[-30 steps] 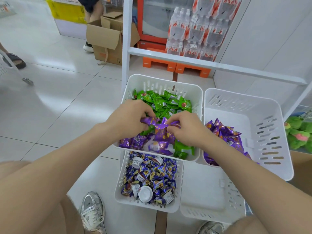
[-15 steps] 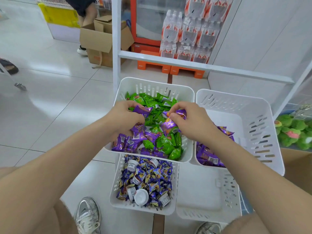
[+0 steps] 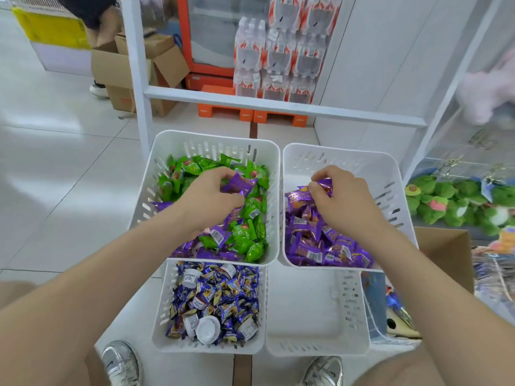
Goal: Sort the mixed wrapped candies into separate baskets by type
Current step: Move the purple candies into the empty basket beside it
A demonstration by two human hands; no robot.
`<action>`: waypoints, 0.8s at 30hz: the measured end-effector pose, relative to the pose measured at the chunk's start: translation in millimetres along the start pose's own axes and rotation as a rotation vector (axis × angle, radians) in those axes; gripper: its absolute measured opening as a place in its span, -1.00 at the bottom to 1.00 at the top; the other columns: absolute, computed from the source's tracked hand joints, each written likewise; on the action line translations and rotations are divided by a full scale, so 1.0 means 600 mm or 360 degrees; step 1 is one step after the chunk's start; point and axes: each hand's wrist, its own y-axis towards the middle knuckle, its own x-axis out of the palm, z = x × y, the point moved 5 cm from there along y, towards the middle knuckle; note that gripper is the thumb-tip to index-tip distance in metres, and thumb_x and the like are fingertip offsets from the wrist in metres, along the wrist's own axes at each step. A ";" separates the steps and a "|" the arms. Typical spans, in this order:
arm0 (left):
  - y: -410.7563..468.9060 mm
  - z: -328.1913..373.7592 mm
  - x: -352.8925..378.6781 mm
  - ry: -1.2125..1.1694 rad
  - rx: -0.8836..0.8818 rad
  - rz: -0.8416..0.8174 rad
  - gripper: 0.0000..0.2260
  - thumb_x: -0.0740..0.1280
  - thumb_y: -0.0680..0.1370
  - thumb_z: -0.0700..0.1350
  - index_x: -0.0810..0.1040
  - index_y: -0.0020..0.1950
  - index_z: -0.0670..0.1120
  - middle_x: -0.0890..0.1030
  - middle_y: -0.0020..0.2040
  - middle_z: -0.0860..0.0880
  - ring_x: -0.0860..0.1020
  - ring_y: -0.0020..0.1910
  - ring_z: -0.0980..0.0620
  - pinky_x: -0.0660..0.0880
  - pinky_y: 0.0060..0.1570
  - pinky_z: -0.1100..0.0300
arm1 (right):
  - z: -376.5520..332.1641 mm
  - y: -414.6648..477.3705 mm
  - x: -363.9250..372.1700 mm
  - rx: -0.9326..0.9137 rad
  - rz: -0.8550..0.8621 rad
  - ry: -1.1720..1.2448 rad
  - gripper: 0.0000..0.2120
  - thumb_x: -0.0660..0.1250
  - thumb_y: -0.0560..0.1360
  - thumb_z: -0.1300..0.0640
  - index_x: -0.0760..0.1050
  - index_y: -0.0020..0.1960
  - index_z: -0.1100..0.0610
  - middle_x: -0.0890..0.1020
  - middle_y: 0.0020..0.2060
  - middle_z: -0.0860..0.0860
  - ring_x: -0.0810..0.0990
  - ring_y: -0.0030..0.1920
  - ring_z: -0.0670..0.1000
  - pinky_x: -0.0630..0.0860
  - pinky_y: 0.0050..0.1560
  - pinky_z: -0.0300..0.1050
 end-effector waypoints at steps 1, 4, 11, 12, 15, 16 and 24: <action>-0.002 0.020 0.012 0.0032 0.0120 0.0030 -0.77 0.42 0.52 -0.22 0.61 0.10 0.06 0.70 -0.10 -0.15 0.49 -0.40 0.01 0.43 -0.37 0.17 | 0.013 0.003 -0.002 0.0024 -0.0007 -0.0034 -0.82 0.28 0.63 0.02 0.59 0.15 0.05 0.67 0.07 0.02 0.59 0.10 0.17 0.44 0.07 -0.03; -0.006 0.077 0.059 0.0050 0.0418 -0.0002 -0.73 0.38 0.54 -0.23 0.60 0.15 0.09 0.70 -0.08 0.02 0.52 -0.41 0.01 0.40 -0.45 0.23 | 0.050 0.005 -0.007 0.0116 -0.0122 -0.0096 -0.78 0.31 0.61 0.02 0.58 0.18 0.08 0.66 0.11 0.06 0.59 0.11 0.14 0.43 0.04 -0.07; -0.004 0.129 0.192 0.0871 0.1034 -0.0069 -0.65 0.39 0.55 -0.15 0.51 0.31 0.06 0.60 0.07 0.02 0.58 0.05 -0.05 0.50 0.07 0.02 | 0.107 0.002 -0.039 0.0147 -0.0237 -0.0120 -0.62 0.32 0.65 0.05 0.45 0.45 0.06 0.59 0.28 0.09 0.54 0.28 0.14 0.40 0.20 -0.07; 0.003 0.122 0.207 0.0979 0.1027 -0.0114 -0.63 0.40 0.53 -0.14 0.51 0.33 0.05 0.60 0.09 0.00 0.58 0.09 -0.09 0.50 0.10 -0.02 | 0.113 0.001 -0.047 0.0158 -0.0198 -0.0121 -0.64 0.30 0.65 0.09 0.47 0.44 0.06 0.60 0.25 0.10 0.55 0.26 0.15 0.42 0.21 -0.07; 0.010 0.114 0.219 0.1239 0.1048 -0.0193 -0.63 0.42 0.48 -0.02 0.60 0.30 0.08 0.67 0.08 0.00 0.58 0.15 -0.08 0.50 0.17 -0.04 | 0.107 -0.003 -0.059 0.0117 -0.0096 -0.0102 -0.70 0.24 0.62 0.19 0.55 0.32 0.06 0.67 0.09 0.07 0.61 0.12 0.13 0.51 0.14 -0.06; 0.007 0.116 0.211 0.1218 0.1063 -0.0176 -0.67 0.42 0.47 0.00 0.63 0.24 0.10 0.67 0.05 0.03 0.58 0.13 -0.06 0.50 0.16 -0.03 | 0.096 -0.006 -0.058 0.0092 -0.0076 -0.0077 -0.71 0.23 0.61 0.22 0.58 0.27 0.05 0.69 0.02 0.04 0.62 0.05 0.09 0.52 0.09 -0.07; -0.017 0.059 0.021 0.1434 0.0304 0.0067 -0.83 0.30 0.52 0.08 0.50 -0.17 0.01 0.59 -0.23 0.02 0.59 -0.20 -0.08 0.62 -0.16 0.00 | -0.101 -0.061 0.035 -0.0451 -0.0390 -0.0054 -0.76 0.22 0.51 0.22 0.52 0.12 0.01 0.53 -0.26 -0.05 0.56 -0.11 0.11 0.52 -0.13 0.04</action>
